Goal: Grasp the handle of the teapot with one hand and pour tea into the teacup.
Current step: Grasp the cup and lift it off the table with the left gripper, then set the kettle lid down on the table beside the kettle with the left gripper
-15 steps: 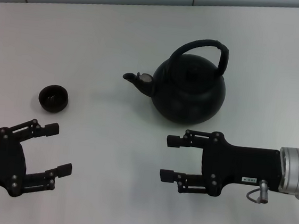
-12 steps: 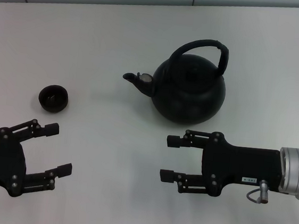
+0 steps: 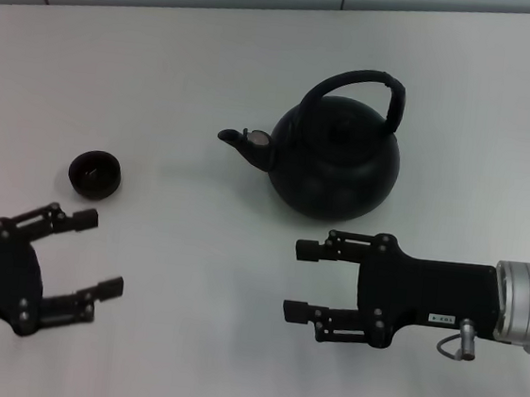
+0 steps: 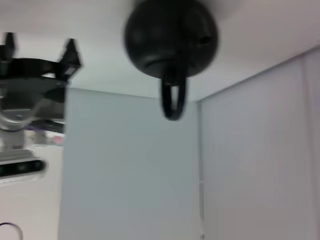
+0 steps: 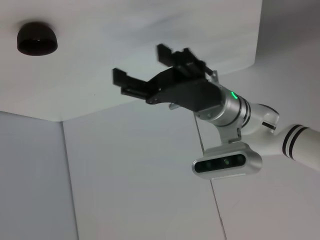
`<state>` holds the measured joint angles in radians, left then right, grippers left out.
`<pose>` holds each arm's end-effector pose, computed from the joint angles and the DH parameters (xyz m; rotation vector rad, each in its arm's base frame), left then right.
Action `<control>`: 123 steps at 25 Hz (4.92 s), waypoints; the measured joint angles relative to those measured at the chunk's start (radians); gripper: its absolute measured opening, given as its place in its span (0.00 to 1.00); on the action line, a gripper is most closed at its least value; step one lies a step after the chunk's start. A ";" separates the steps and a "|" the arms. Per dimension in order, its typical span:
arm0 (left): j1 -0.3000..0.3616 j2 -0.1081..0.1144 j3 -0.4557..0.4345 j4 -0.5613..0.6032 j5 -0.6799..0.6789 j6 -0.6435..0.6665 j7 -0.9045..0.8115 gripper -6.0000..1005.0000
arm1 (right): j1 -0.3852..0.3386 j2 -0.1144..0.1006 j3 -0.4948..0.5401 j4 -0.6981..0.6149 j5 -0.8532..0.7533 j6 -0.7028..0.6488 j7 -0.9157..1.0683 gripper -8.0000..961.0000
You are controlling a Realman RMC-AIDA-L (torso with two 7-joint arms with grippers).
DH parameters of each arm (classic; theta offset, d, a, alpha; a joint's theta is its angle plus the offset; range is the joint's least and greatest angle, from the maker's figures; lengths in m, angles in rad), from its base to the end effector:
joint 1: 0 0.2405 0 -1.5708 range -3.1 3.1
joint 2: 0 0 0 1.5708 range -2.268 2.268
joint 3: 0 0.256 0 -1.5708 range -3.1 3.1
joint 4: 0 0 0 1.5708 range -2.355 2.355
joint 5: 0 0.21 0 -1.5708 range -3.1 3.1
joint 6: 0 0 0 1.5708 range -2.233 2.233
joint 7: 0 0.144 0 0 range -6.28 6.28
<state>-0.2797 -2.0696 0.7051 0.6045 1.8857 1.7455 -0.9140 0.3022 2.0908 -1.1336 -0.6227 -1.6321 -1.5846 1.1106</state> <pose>-0.3089 0.2421 0.0027 -2.6793 -0.2722 -0.8223 0.2686 0.2558 -0.0443 -2.8299 0.4179 0.8767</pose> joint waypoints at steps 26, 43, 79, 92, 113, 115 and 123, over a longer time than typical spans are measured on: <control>-0.078 -0.003 -0.009 -0.381 -0.402 -0.507 0.282 0.80 | 0.009 0.001 -0.014 0.000 0.065 0.000 -0.010 0.77; -0.101 -0.006 0.039 -0.394 -0.395 -0.577 0.296 0.79 | 0.011 0.000 -0.012 0.000 0.066 0.000 -0.011 0.77; -0.179 -0.007 0.041 -0.448 -0.394 -0.658 0.337 0.76 | 0.012 -0.003 -0.005 0.000 0.074 0.003 -0.011 0.77; -0.182 -0.007 0.046 -0.450 -0.400 -0.652 0.336 0.68 | 0.012 -0.003 -0.009 0.002 0.075 0.014 -0.011 0.77; -0.213 -0.009 0.191 -0.454 -0.393 -0.526 0.307 0.70 | 0.012 -0.002 -0.014 0.002 0.075 0.014 -0.011 0.77; -0.217 -0.009 0.191 -0.456 -0.393 -0.526 0.307 0.70 | 0.011 -0.001 -0.014 0.002 0.075 0.014 -0.011 0.77; -0.224 -0.009 0.196 -0.460 -0.393 -0.532 0.307 0.70 | 0.018 -0.003 -0.014 0.023 0.075 0.014 -0.012 0.77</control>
<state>-0.5039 -2.0786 0.9008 0.1442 1.4924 1.2133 -0.6066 0.3200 2.0883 -1.1475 -0.5995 -1.5569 -1.5708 1.0982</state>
